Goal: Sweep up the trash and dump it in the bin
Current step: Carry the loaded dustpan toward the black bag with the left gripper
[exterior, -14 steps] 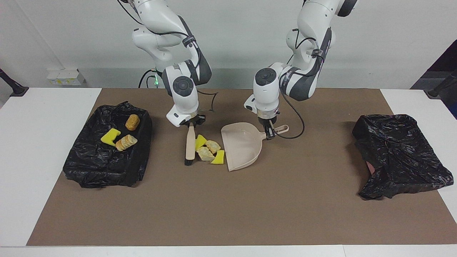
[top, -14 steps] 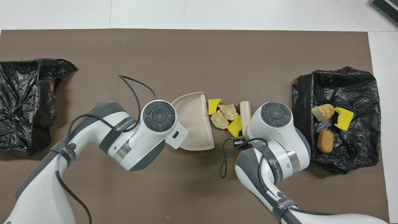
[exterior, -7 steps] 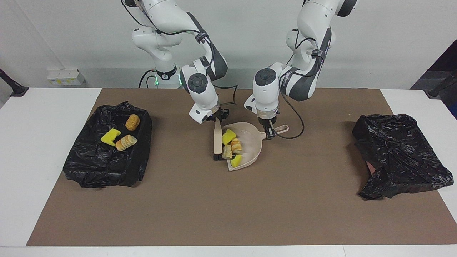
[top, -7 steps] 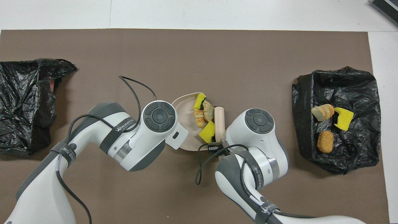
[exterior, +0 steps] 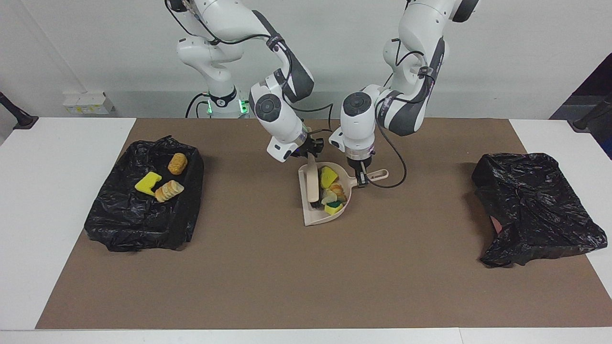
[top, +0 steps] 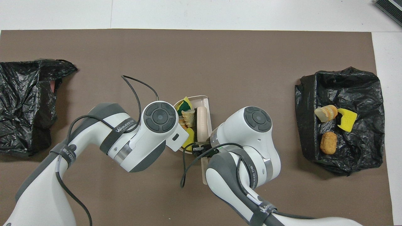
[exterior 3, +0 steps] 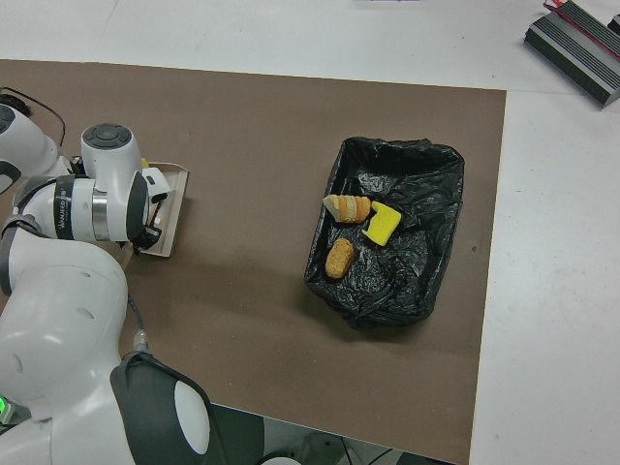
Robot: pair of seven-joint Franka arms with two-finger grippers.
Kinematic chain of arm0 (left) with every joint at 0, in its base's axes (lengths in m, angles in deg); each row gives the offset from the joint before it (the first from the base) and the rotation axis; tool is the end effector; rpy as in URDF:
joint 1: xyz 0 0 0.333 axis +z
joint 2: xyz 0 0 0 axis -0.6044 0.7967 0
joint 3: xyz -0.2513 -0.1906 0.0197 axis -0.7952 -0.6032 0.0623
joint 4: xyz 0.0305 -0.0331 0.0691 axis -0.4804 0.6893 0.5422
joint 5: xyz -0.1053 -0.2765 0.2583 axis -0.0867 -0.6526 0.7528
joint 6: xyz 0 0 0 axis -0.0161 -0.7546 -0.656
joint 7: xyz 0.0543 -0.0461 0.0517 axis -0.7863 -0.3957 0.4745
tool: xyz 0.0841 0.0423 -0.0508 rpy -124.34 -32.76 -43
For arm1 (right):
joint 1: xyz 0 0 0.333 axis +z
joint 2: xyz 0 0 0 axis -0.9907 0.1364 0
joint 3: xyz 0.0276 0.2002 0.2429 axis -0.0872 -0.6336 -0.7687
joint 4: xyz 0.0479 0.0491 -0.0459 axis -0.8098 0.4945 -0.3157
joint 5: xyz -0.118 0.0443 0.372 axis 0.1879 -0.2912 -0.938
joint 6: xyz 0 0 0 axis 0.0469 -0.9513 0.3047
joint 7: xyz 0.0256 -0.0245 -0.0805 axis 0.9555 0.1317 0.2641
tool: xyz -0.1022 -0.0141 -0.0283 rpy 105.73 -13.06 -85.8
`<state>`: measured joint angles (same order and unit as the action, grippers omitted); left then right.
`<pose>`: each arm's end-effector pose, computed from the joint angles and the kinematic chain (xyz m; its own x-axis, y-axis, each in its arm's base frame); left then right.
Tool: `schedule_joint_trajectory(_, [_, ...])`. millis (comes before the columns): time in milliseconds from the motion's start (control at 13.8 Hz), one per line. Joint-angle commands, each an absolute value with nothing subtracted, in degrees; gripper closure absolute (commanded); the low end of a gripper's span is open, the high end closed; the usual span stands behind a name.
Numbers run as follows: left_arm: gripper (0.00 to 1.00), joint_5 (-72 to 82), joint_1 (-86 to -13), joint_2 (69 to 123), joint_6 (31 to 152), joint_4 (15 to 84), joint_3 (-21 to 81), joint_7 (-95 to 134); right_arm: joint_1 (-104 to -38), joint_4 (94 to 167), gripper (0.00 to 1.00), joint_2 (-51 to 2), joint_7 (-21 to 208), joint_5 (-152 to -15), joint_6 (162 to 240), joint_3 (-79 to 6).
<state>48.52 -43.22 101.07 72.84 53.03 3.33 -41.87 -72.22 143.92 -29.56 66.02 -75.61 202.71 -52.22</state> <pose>0.4956 -0.3218 0.3541 -0.0140 -0.9855 -0.1692 -0.9993 0.0195 -0.0305 0.4706 0.3186 0.3587 0.9571 0.0600 -0.2835 -0.0288 -0.9538 -0.2989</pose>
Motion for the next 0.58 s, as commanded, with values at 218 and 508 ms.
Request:
schedule_joint_trajectory(218, [1.00, 44.54, -43.68, 98.47, 74.50, 55.33, 6.70, -48.20, -73.72, 144.82, 1.00, -42.91, 56.84, -64.49, 187.27, -51.73])
schedule_joint_trajectory(508, [1.00, 39.35, -44.82, 91.81, 73.71, 56.64, 13.02, -58.31, -72.76, 150.36, 1.00, -47.58, 58.50, -64.93, 184.96, -52.60])
